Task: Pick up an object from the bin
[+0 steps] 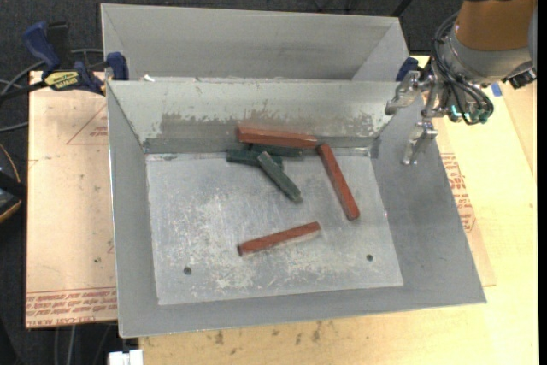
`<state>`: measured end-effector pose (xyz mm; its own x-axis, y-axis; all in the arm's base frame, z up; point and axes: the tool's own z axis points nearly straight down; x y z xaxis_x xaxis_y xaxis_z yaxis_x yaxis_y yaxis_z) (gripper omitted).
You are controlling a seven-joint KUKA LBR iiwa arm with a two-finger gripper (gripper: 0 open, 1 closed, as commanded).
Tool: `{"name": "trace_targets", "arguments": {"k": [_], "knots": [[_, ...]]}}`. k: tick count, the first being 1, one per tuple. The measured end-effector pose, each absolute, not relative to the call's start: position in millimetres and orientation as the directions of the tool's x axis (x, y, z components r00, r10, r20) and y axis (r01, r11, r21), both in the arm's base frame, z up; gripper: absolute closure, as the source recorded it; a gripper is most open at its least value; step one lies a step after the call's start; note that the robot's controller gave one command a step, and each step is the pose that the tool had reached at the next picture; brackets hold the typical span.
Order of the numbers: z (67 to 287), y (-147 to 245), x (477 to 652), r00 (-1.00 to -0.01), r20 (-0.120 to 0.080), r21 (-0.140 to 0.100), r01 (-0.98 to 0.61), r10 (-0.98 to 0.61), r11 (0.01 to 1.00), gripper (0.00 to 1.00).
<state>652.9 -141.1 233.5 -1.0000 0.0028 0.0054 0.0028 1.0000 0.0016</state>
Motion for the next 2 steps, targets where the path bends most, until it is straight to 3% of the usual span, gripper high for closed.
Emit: {"name": "trace_targets", "arguments": {"k": [1, 2], "knots": [[239, -140, 654.5, -1.000, -0.003, 0.000, 0.000, 0.000, 1.000, 0.00], [154, -120, 648.3, -0.995, -0.005, 0.001, 0.097, 0.097, 0.995, 0.00]]}}
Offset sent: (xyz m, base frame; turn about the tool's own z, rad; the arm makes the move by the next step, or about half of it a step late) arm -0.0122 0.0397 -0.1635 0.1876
